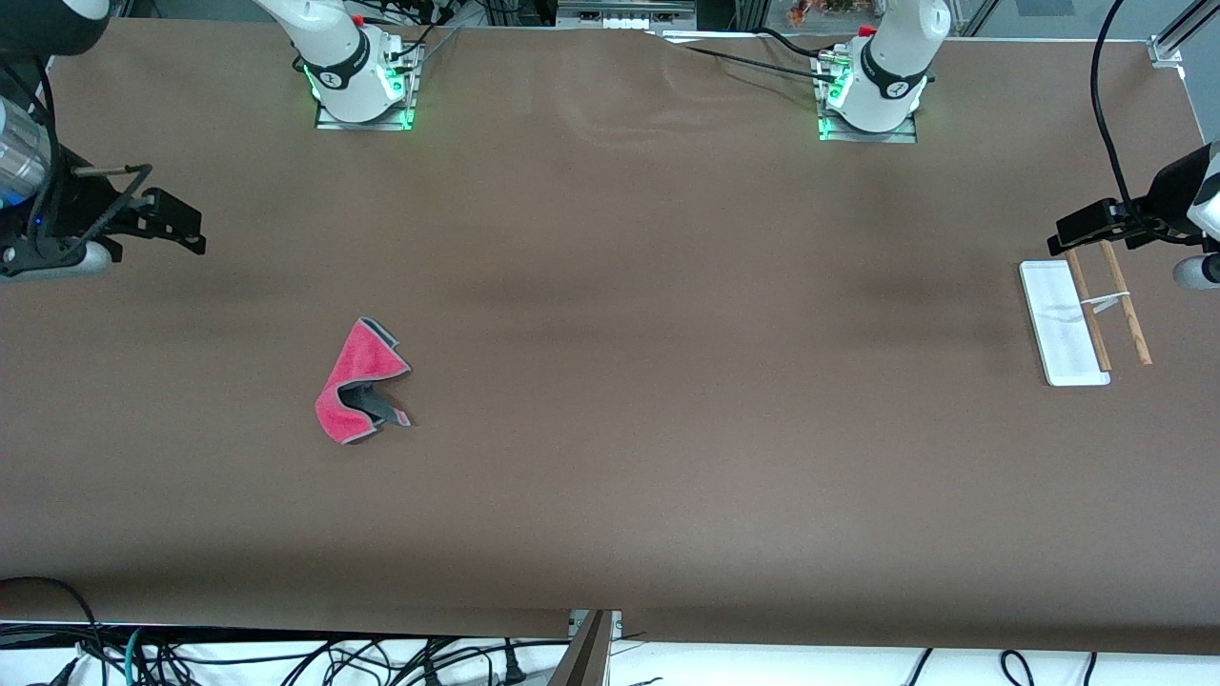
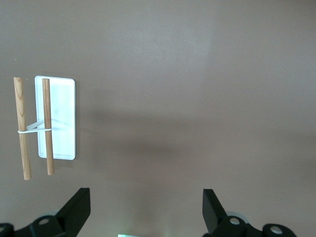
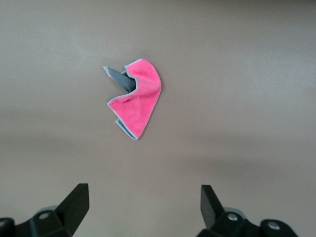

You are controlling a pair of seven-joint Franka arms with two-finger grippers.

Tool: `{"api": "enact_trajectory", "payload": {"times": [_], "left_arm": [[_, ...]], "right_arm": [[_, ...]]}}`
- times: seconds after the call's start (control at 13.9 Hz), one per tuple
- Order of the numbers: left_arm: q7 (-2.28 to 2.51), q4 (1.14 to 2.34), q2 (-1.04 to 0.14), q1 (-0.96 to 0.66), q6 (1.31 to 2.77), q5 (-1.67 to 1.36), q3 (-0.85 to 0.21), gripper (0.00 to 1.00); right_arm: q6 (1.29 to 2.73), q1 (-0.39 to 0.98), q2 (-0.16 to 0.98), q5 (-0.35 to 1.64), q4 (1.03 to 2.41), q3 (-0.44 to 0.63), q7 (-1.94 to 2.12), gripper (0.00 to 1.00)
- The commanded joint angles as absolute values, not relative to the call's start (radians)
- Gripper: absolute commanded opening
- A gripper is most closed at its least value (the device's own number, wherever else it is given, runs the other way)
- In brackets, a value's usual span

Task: Pass towel and hang on rack
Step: 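Reach the right gripper down and grasp the pink towel's corner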

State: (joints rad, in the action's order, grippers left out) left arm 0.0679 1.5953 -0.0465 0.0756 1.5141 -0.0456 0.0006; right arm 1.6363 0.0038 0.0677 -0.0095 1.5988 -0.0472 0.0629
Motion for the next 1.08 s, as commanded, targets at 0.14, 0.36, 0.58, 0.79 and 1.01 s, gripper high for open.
{"api": "enact_trajectory", "payload": {"times": [0.14, 0.36, 0.58, 0.79, 1.01], "left_arm": [[0.044, 1.568, -0.055, 0.077, 1.493, -0.061, 0.005, 1.0], [0.044, 1.569, -0.055, 0.078, 1.493, -0.061, 0.005, 1.0], [0.044, 1.568, -0.055, 0.078, 1.491, -0.061, 0.005, 1.0], [0.044, 1.568, -0.055, 0.078, 1.493, -0.061, 0.005, 1.0], [0.044, 1.569, -0.055, 0.078, 1.493, -0.061, 0.005, 1.0]], "right_arm": [[1.741, -0.008, 0.22, -0.002, 1.578, -0.057, 0.064, 1.0], [1.854, 0.004, 0.311, -0.003, 1.577, -0.057, 0.064, 1.0], [1.98, 0.055, 0.409, -0.003, 1.577, -0.057, 0.049, 1.0], [2.112, 0.089, 0.515, -0.006, 1.578, -0.057, -0.007, 1.0], [2.207, 0.1, 0.595, -0.006, 1.578, -0.055, -0.023, 1.0]]}}
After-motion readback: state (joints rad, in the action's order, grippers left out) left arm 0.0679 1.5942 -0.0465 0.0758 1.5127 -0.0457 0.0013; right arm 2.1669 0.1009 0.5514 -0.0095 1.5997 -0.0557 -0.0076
